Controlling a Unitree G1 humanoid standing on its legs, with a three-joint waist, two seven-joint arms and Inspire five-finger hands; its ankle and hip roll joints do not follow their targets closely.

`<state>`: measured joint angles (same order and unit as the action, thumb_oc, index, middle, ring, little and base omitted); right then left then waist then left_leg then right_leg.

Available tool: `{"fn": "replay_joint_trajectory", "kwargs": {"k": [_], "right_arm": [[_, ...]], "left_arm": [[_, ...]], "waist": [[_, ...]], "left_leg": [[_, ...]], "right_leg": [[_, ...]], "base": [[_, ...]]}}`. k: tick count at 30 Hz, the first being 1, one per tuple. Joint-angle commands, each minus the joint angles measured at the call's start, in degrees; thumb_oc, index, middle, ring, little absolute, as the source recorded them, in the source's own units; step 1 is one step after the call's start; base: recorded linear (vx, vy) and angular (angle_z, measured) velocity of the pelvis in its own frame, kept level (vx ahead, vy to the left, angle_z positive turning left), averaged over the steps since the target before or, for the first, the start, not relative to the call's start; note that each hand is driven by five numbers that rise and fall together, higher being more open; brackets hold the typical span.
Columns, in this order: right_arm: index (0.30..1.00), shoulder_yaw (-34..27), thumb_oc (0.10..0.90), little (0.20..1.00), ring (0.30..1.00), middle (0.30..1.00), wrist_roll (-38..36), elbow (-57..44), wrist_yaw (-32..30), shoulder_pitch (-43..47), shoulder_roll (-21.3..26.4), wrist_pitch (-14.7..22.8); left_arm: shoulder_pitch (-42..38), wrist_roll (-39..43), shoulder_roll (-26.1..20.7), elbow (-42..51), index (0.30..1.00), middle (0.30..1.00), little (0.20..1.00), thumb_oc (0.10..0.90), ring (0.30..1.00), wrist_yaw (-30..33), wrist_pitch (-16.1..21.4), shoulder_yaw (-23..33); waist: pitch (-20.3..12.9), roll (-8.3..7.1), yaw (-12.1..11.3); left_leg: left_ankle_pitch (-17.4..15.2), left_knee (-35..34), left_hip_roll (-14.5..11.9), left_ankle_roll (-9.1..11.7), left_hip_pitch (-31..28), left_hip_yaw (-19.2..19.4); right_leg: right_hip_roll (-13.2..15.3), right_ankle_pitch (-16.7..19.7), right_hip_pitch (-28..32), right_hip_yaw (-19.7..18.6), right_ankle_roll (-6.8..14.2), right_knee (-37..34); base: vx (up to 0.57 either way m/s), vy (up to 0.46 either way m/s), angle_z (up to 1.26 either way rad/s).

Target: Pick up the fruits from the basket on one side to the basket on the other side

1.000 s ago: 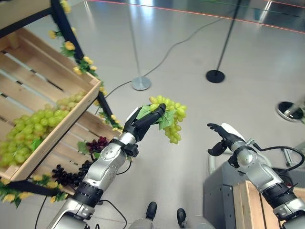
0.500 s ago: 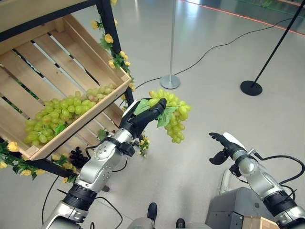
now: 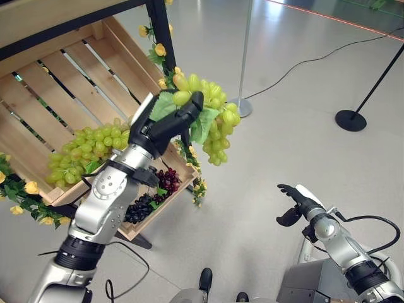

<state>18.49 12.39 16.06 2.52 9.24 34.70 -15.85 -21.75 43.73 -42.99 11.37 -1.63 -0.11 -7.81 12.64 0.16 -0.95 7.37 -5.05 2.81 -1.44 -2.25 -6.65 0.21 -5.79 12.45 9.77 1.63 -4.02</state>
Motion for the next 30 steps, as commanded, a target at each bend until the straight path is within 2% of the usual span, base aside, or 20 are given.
{"fn": "replay_joint_trajectory", "kwargs": {"k": [1, 9, 16, 21, 24, 30], "right_arm": [[0.9, -0.03, 0.8, 0.9, 0.9, 0.9, -2.02, -0.02, -5.49, 0.96, 1.77, 3.04], [0.9, 1.89, 0.8, 0.9, 0.9, 0.9, -3.28, 2.28, -6.59, 0.86, 2.13, 2.72], [0.9, 3.28, 0.8, 0.9, 0.9, 0.9, -4.51, 4.22, -8.23, 1.03, 2.09, 2.32], [0.9, 3.44, 0.8, 0.9, 0.9, 0.9, -4.86, 5.47, -9.33, -0.08, 1.37, 2.42], [0.9, 3.27, 0.8, 0.9, 0.9, 0.9, -5.36, 5.17, -9.67, -0.69, 1.44, 2.22], [0.9, 2.03, 0.8, 0.9, 0.9, 0.9, -5.86, 4.63, -9.75, -1.94, 1.46, 2.14]], "left_arm": [[-10.07, 5.44, -1.9, 1.0, 0.3, 0.3, 0.3, 0.4, 0.3, 4.1, 11.85, 7.56], [-19.03, 8.76, -10.96, -7.17, 0.3, 0.3, 0.3, 0.4, 0.3, 13.85, 13.46, 7.2], [-25.52, 7.03, -14.78, -14.84, 0.3, 0.3, 0.3, 0.4, 0.3, 20.52, 14.49, 5.22], [-26.95, 3.4, -17.64, -17.18, 0.3, 0.3, 0.3, 0.4, 0.3, 26.72, 13.96, 6.63], [-27.74, 1.03, -19.47, -19.7, 0.3, 0.3, 0.3, 0.4, 0.3, 28.34, 13.53, 6.5], [-26.16, 0.16, -21.41, -21.68, 0.3, 0.3, 0.3, 0.4, 0.3, 25.96, 11.16, 7.07]], "waist": [[-9.14, -0.04, -0.76], [-9.48, 1.03, -1.44], [-9.74, 1.47, -2.18], [-9.91, 1.64, -2.87], [-9.93, 1.78, -2.9], [-9.9, 1.69, -3.08]], "left_leg": [[-3.73, 0.05, -3.09, 3.8, -2.97, 3.05], [-3.74, 0.05, -3.12, 4.3, -2.78, 2.49], [-3.61, 0.05, -3.04, 4.45, -2.26, 1.53], [-3.57, 0.05, -2.93, 4.5, -1.82, 0.61], [-3.62, 0.05, -2.93, 4.46, -1.74, 0.43], [-3.8, 0.05, -2.93, 4.37, -1.65, 0.31]], "right_leg": [[2.52, 7.37, -4.42, -1.74, 2.04, 0.01], [2.61, 7.01, -3.99, -0.76, 2.25, -0.46], [2.69, 6.69, -3.91, 0.34, 2.32, -0.68], [2.65, 6.38, -3.83, 1.04, 2.32, -0.79], [2.63, 6.33, -3.82, 1.27, 2.37, -0.87], [2.56, 6.16, -3.89, 1.47, 2.41, -0.89]], "base": [[-0.03, -0.001, 0.06], [0.01, -0.013, 0.05], [0.0, -0.006, 0.01], [0.0, -0.02, 0.08], [0.0, 0.0, 0.0], [0.0, 0.0, 0.0]]}}
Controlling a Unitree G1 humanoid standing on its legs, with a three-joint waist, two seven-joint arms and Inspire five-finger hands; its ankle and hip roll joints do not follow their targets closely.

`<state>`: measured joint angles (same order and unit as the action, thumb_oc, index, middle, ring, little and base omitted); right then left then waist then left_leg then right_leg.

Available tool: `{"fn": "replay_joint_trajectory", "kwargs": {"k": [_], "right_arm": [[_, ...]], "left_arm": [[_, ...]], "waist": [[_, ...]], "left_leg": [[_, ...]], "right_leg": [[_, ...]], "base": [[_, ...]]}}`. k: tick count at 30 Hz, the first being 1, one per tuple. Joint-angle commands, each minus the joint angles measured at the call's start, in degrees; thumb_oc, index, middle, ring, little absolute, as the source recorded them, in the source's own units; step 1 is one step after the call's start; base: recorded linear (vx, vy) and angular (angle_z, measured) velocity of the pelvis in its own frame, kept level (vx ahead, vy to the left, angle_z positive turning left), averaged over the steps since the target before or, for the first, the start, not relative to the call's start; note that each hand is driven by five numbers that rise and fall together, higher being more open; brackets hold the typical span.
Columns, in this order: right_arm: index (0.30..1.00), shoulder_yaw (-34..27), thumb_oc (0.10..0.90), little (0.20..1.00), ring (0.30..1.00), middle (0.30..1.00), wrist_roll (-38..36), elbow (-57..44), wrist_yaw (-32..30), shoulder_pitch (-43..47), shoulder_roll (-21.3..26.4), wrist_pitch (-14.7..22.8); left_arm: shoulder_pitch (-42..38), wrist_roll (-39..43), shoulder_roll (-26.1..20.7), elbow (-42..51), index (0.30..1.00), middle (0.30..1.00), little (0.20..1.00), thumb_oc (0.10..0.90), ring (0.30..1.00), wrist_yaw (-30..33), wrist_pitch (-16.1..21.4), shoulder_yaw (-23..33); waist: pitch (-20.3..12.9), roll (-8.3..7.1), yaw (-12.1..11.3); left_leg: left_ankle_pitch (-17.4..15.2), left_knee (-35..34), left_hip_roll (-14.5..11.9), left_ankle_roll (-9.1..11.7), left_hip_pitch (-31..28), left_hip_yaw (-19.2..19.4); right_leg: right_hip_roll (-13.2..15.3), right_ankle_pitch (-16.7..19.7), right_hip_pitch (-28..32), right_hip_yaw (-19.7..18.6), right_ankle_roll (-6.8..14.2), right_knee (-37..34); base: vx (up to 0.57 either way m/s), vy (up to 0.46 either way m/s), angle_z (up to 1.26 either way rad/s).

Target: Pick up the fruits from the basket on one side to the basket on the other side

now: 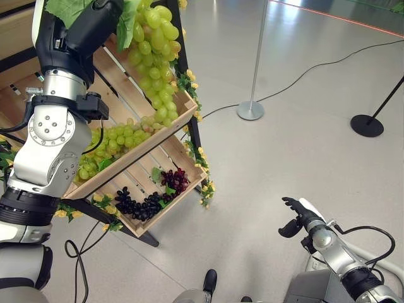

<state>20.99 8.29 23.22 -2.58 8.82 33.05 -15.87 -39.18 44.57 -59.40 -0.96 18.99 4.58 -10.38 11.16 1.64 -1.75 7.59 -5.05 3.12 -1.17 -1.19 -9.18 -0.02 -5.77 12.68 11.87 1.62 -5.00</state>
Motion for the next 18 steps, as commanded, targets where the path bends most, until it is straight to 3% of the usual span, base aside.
{"fn": "replay_joint_trajectory", "kwargs": {"k": [1, 6, 11, 18], "right_arm": [[0.9, -0.58, 0.8, 0.9, 0.9, 0.9, -1.69, -2.48, -4.53, -1.78, 3.12, 2.32], [0.9, -1.69, 0.8, 0.9, 0.9, 0.9, -1.17, -2.46, -4.09, -3.15, 3.13, 2.92], [0.9, -2.25, 0.8, 0.9, 0.9, 0.9, -1.66, -2.41, -4.58, -3.52, 2.63, 2.75], [0.9, -2.47, 0.8, 0.9, 0.9, 0.9, -2.16, -2.92, -5.36, -3.84, 1.59, 2.46]], "left_arm": [[-8.06, -0.74, -5.18, -9.62, 0.3, 0.3, 0.3, 0.4, 0.3, 4.11, 5.94, 9.69], [-3.78, -1.51, -5.85, -8.44, 0.3, 0.3, 0.3, 0.4, 0.3, -0.82, 4.88, 10.86], [4.23, -9.34, -4.66, -3.87, 0.3, 0.3, 0.3, 0.4, 0.3, 1.65, 4.71, 15.5], [11.6, -20.21, -3.61, -1.38, 0.3, 0.3, 0.3, 0.4, 0.3, 0.51, 5.99, 17.11]], "waist": [[-8.41, 0.23, -2.22], [-8.2, 0.03, -2.49], [-7.87, -0.37, -3.59], [-7.67, -0.9, -4.36]], "left_leg": [[-4.11, 0.05, -3.25, 4.06, -2.71, 2.83], [-4.18, 0.05, -3.22, 3.93, -2.64, 2.82], [-4.16, 0.05, -3.13, 3.72, -2.47, 2.22], [-4.07, 0.05, -3.17, 3.59, -2.17, 1.87]], "right_leg": [[2.79, 6.11, -4.16, -0.65, 2.45, 0.08], [2.75, 6.15, -4.32, -0.73, 2.51, 0.09], [2.67, 6.19, -4.34, -0.41, 2.35, 0.07], [2.66, 6.32, -4.5, 0.07, 2.29, 0.0]], "base": [[0.0, 0.0, 0.0], [0.0, 0.0, 0.0], [0.0, -0.01, 0.03], [0.0, -0.029, 0.08]]}}
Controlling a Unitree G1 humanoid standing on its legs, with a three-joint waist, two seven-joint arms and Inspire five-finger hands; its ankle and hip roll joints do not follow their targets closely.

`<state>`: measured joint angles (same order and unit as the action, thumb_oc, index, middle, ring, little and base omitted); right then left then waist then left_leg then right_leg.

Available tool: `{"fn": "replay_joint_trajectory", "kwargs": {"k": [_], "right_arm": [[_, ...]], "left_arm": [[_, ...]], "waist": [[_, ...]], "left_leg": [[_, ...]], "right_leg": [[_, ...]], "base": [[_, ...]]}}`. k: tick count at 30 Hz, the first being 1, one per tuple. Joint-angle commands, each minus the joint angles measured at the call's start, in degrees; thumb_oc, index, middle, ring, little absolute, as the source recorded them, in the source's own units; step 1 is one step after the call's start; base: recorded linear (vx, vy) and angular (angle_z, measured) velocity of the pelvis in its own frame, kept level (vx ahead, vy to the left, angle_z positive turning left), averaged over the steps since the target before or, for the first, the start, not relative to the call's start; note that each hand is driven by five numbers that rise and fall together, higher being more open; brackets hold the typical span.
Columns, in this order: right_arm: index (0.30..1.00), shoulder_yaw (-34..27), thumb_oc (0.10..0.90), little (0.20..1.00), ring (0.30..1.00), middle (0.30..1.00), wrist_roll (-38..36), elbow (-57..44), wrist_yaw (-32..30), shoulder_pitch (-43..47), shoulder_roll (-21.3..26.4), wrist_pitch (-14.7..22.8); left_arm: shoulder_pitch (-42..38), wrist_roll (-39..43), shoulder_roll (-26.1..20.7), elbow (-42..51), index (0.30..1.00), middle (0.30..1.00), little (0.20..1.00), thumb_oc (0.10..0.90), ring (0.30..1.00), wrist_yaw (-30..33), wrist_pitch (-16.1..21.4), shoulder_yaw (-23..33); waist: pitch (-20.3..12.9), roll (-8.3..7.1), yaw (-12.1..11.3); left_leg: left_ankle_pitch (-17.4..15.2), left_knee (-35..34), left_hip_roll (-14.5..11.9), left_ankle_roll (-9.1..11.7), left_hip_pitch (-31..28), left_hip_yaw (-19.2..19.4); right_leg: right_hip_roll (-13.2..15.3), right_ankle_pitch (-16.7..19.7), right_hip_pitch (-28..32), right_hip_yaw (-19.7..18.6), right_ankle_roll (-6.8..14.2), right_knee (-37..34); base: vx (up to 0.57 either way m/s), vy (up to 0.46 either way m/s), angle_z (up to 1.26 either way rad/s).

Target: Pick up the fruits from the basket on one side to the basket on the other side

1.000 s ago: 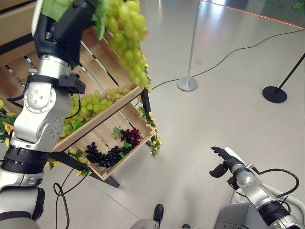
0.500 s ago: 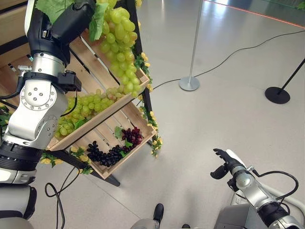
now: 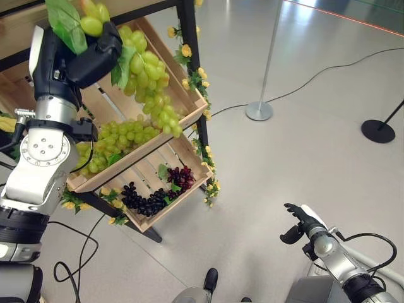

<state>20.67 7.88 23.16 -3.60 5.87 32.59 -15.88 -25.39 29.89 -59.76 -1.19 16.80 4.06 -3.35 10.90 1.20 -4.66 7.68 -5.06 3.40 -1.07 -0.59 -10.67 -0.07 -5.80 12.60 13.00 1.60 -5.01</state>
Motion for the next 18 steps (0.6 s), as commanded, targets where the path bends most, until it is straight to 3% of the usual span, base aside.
{"fn": "replay_joint_trajectory", "kwargs": {"k": [1, 5, 18], "right_arm": [[0.9, -2.21, 0.8, 0.9, 0.9, 0.9, -1.7, -2.91, -4.23, -0.95, 2.09, 2.45], [0.9, -3.72, 0.8, 0.9, 0.9, 0.9, -0.48, -3.36, -2.95, -2.62, 1.69, 2.4], [0.9, -1.66, 0.8, 0.9, 0.9, 0.9, -0.32, -2.14, -3.12, -0.47, 1.2, 1.65]], "left_arm": [[-1.75, -5.87, -3.15, -0.84, 0.3, 0.3, 0.3, 0.4, 0.3, 2.89, 6.54, 10.34], [5.48, -12.89, -1.46, 7.43, 0.3, 0.3, 0.3, 0.4, 0.3, 3.28, 6.26, 15.06], [1.7, -18.92, -0.89, 8.71, 0.3, 0.3, 0.3, 0.4, 0.3, 8.03, 2.67, 11.46]], "waist": [[-7.43, -0.44, -1.44], [-7.19, -0.81, -1.96], [-7.37, -0.96, -1.56]], "left_leg": [[-4.16, 0.06, -3.44, 3.49, -2.76, 3.36], [-4.15, 0.06, -3.56, 3.48, -2.8, 2.97], [-3.97, 0.06, -3.86, 3.65, -3.02, 3.45]], "right_leg": [[2.71, 6.34, -4.42, -1.06, 2.31, 0.01], [2.61, 6.22, -4.24, -1.09, 2.14, 0.12], [2.4, 6.27, -4.02, -1.23, 1.87, 0.13]], "base": [[0.01, -0.011, 0.12], [0.01, -0.005, 0.02], [0.0, -0.002, 0.01]]}}
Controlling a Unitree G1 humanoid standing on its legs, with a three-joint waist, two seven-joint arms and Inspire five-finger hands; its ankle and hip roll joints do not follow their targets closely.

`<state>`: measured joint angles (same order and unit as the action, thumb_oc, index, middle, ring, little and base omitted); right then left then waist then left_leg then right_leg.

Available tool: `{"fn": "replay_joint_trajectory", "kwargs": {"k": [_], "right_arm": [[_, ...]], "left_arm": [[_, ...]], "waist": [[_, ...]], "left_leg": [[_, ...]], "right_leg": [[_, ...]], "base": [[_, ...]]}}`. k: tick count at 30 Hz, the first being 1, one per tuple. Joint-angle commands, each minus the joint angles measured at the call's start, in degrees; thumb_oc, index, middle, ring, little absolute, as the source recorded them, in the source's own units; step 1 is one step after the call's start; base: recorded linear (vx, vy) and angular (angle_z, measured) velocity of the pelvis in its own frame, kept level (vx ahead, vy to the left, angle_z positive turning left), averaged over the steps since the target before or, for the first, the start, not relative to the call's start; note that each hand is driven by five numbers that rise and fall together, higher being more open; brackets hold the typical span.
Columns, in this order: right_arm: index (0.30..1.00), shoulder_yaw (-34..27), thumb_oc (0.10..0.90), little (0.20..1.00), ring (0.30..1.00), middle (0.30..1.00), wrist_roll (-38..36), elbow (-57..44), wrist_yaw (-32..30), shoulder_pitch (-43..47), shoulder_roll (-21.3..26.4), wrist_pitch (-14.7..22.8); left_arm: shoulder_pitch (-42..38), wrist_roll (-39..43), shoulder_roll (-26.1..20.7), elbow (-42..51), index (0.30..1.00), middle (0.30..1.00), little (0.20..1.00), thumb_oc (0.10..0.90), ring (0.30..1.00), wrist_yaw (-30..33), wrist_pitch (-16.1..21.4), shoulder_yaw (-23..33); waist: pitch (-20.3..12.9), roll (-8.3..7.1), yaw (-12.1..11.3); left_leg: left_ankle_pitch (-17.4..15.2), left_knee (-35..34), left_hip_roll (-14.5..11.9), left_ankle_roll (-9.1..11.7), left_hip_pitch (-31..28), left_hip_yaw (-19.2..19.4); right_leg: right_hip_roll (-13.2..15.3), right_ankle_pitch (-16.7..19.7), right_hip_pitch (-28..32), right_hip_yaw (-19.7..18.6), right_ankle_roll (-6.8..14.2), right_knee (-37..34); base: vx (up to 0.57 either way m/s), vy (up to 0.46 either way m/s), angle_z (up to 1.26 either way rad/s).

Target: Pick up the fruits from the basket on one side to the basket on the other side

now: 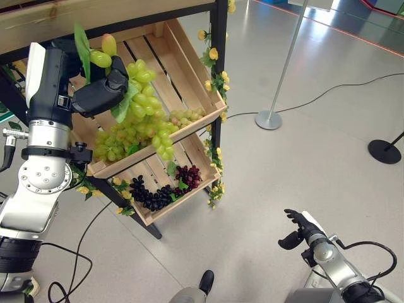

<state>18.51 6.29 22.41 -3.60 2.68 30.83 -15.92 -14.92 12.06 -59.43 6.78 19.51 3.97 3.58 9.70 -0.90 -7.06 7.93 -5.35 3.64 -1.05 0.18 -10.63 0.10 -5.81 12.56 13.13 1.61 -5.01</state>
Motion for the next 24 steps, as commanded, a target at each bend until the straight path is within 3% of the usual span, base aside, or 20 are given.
{"fn": "replay_joint_trajectory", "kwargs": {"k": [1, 9, 24], "right_arm": [[0.9, 0.5, 0.8, 0.9, 0.9, 0.9, 1.28, -1.3, -3.04, 2.81, 2.97, 1.66], [0.9, 2.1, 0.8, 0.9, 0.9, 0.9, 0.85, -0.59, -2.02, 4.22, 4.05, 2.35], [0.9, 2.63, 0.8, 0.9, 0.9, 0.9, -0.11, -0.45, -0.3, 4.54, 6.39, 3.93]], "left_arm": [[-8.74, -1.37, -0.91, 0.72, 0.3, 0.3, 0.3, 0.4, 0.3, 5.67, 2.68, 4.59], [-13.98, -4.39, -1.9, -9.45, 0.3, 0.3, 0.3, 0.4, 0.3, 10.72, -0.06, 0.83], [-22.28, -9.73, -6.32, -24.7, 0.3, 0.3, 0.3, 0.4, 0.3, 9.58, -5.75, -8.29]], "waist": [[-6.16, 1.11, 0.84], [-6.36, 1.3, 2.31], [-6.54, 1.91, 4.41]], "left_leg": [[-4.24, 0.35, -4.11, 3.62, -3.83, 3.42], [-4.39, 0.35, -4.28, 3.66, -4.24, 4.41], [-4.82, 0.35, -4.36, 3.57, -4.68, 6.04]], "right_leg": [[2.22, 6.27, -3.96, -1.4, 1.82, 0.12], [2.17, 6.31, -3.97, -2.08, 1.76, 0.11], [2.27, 6.42, -4.2, -3.16, 2.08, 0.04]], "base": [[0.0, 0.0, 0.0], [0.0, 0.0, 0.0], [0.0, 0.001, 0.0]]}}
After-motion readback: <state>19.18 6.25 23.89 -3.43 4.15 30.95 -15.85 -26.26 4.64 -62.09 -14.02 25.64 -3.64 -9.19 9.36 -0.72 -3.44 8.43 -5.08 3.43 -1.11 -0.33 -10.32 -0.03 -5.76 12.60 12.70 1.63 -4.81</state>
